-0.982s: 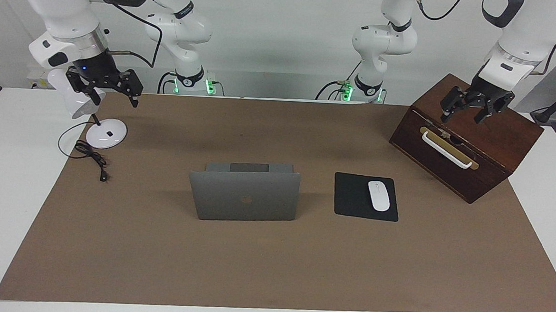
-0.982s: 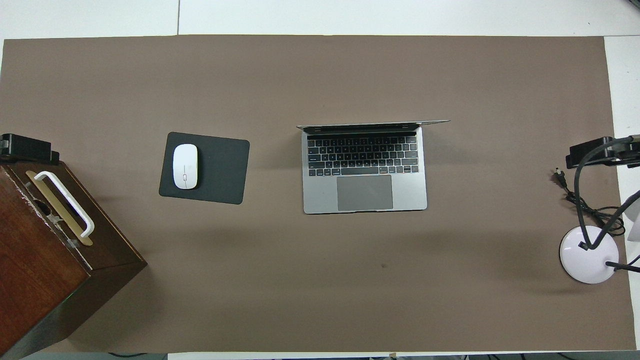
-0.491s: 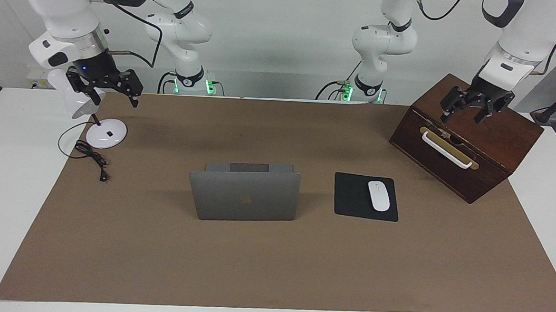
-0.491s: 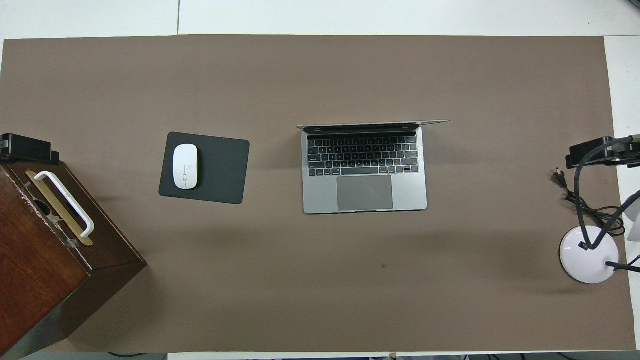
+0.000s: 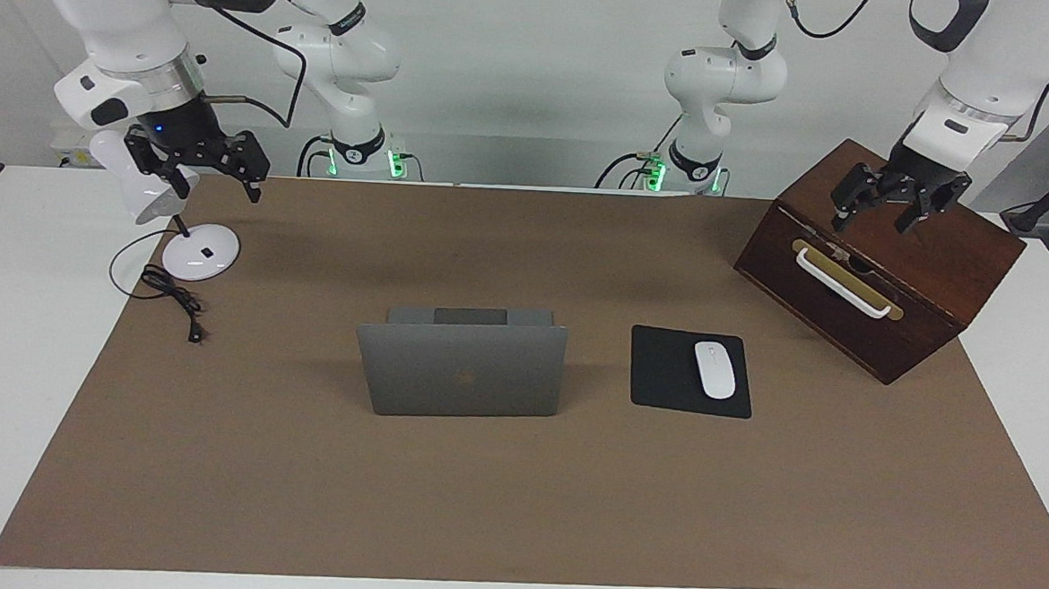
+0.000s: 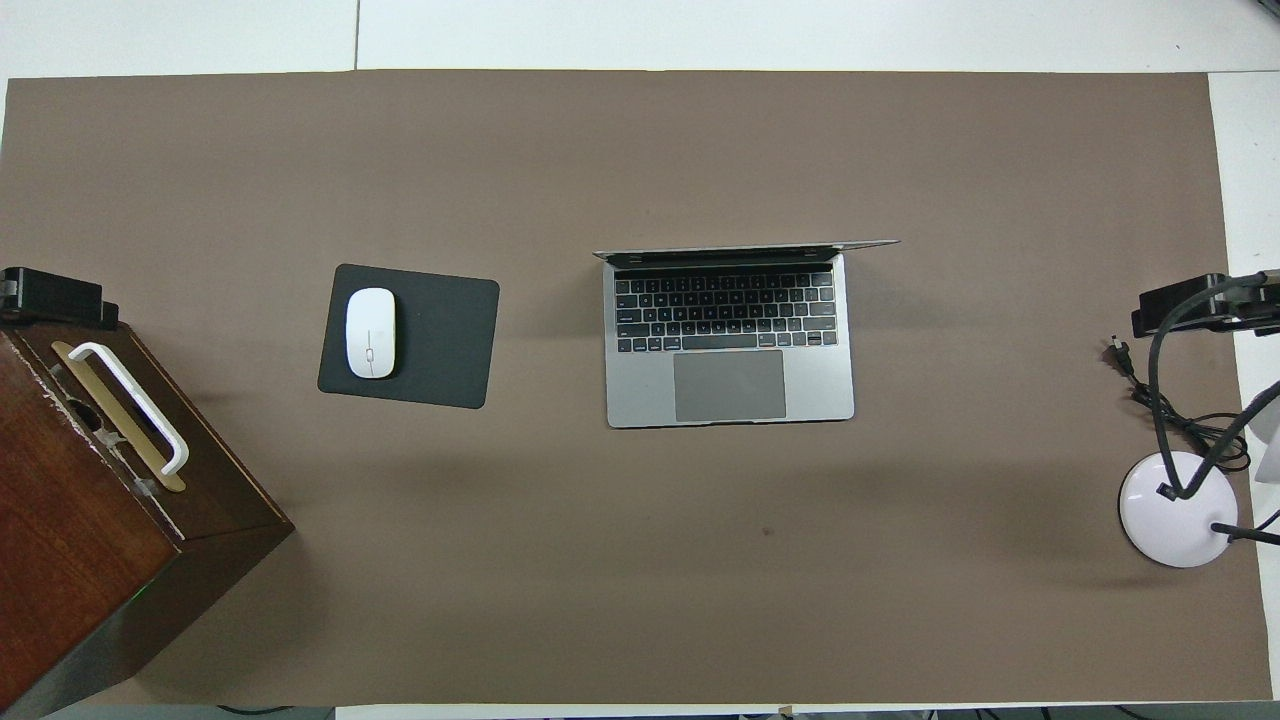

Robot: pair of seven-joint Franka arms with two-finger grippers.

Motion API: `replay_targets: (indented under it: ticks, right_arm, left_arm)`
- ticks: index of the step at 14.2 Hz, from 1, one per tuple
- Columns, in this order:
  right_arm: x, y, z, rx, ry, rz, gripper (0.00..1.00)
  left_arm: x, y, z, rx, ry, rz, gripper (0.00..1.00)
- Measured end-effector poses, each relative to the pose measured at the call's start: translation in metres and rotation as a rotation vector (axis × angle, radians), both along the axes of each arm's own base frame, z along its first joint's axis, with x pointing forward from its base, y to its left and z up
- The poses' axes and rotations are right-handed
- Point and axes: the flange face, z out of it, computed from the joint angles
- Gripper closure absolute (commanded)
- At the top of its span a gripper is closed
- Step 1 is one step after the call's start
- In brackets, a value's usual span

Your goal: Close laptop with both arms

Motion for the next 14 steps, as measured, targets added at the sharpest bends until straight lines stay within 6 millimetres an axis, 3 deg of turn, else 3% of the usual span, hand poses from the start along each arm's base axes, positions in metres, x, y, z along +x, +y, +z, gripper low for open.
replay_targets:
  ticks: [7,14]
  right_arm:
    - [0.000,0.000,0.000,0.000,-0.001,0.000,0.00]
    - [0.000,0.000,0.001,0.000,-0.002,0.000,0.00]
  left_arm:
    - [0.000,0.001,0.000,0.000,0.000,0.002,0.00]
    - [0.000,0.014,0.000,0.000,0.000,0.024,0.00]
